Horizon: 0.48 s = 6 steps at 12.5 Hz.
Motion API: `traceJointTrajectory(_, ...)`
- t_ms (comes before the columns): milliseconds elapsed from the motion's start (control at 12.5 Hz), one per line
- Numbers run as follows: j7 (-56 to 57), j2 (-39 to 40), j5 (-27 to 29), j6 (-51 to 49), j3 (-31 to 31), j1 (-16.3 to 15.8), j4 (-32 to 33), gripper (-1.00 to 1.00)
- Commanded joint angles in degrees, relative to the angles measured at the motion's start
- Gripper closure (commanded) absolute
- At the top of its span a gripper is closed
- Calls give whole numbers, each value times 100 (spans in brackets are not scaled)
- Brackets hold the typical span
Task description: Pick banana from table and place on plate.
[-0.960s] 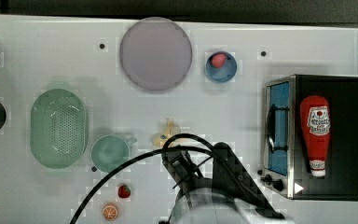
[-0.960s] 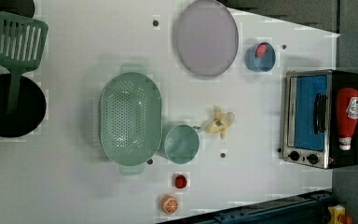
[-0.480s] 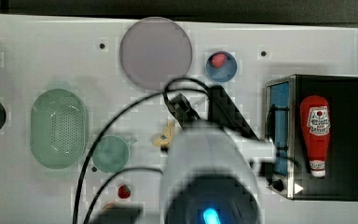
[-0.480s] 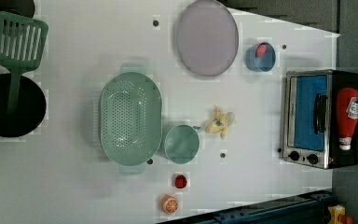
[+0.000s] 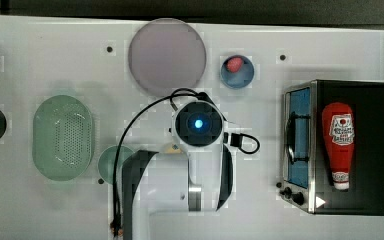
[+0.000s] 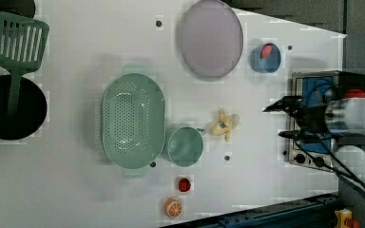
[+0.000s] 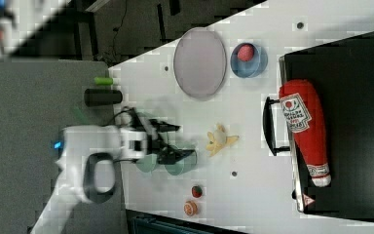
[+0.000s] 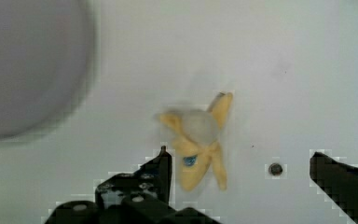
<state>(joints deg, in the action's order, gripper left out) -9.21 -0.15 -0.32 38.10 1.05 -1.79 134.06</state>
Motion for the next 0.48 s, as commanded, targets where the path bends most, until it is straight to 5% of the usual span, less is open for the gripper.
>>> traceJointTrajectory(80,-198,192,-135,669,-92,-16,68,-100)
traceJointTrajectory(480,-198,1146,-131,1846,-237,-28,397,-100)
